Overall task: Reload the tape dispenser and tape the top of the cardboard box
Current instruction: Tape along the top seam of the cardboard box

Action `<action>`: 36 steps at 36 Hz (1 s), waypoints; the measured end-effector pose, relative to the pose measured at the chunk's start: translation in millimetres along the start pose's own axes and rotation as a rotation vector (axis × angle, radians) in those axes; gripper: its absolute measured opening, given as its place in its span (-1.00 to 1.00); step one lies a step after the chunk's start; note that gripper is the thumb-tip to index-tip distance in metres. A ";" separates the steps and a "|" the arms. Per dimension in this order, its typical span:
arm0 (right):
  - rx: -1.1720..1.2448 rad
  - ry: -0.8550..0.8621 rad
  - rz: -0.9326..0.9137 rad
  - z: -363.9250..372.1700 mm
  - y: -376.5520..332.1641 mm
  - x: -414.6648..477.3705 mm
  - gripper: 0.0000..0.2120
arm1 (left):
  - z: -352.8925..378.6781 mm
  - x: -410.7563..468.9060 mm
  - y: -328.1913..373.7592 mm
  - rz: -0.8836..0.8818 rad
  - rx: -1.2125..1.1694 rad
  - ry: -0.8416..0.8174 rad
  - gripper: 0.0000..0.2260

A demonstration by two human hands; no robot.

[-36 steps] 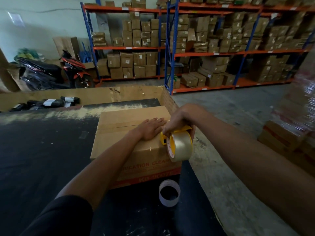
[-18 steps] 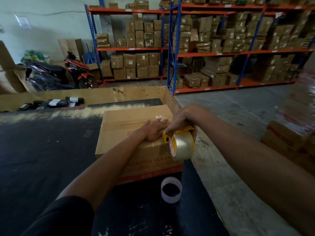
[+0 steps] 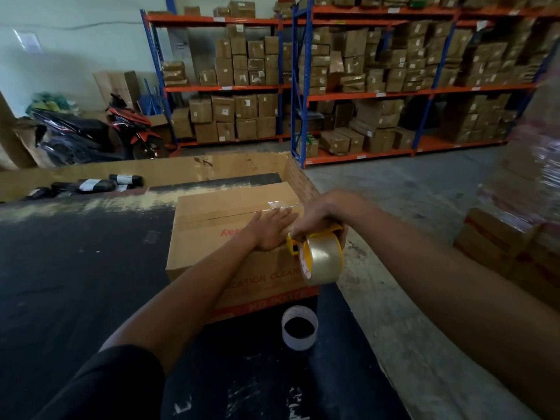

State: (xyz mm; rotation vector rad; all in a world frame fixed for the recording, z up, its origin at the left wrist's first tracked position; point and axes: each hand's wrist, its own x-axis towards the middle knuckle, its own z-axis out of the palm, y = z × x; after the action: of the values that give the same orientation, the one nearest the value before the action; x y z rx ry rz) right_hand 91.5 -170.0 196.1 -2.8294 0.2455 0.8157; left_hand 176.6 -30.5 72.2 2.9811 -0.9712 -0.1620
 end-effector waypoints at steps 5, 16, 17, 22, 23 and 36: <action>-0.006 -0.025 -0.016 3.1 10.3 -11.8 -0.29 | 0.8 1.5 0.5 0.003 -0.027 -0.014 -0.39; 0.068 0.012 -0.031 28.5 18.9 -17.8 -0.52 | 0.8 1.2 3.3 -0.011 -0.033 -0.003 -0.38; 0.084 0.012 -0.032 29.8 19.5 -14.6 -0.54 | 1.1 1.3 2.6 -0.008 -0.032 0.000 -0.38; 0.250 -0.076 -0.031 29.5 33.2 2.8 -0.62 | 5.1 3.4 0.0 0.010 -0.046 0.025 -0.38; 0.267 -0.127 -0.029 31.5 36.1 4.0 -0.69 | 6.3 3.6 -0.6 0.010 -0.050 0.036 -0.37; 0.432 -0.448 -0.196 83.4 45.0 48.7 -0.57 | 13.7 1.2 -4.0 0.036 -0.151 0.150 -0.40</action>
State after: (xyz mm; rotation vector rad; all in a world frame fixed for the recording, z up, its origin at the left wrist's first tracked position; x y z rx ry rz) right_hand 80.4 -200.1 94.6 -2.1675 0.0637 1.1574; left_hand 178.6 -27.6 58.4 2.7904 -0.9491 -0.0102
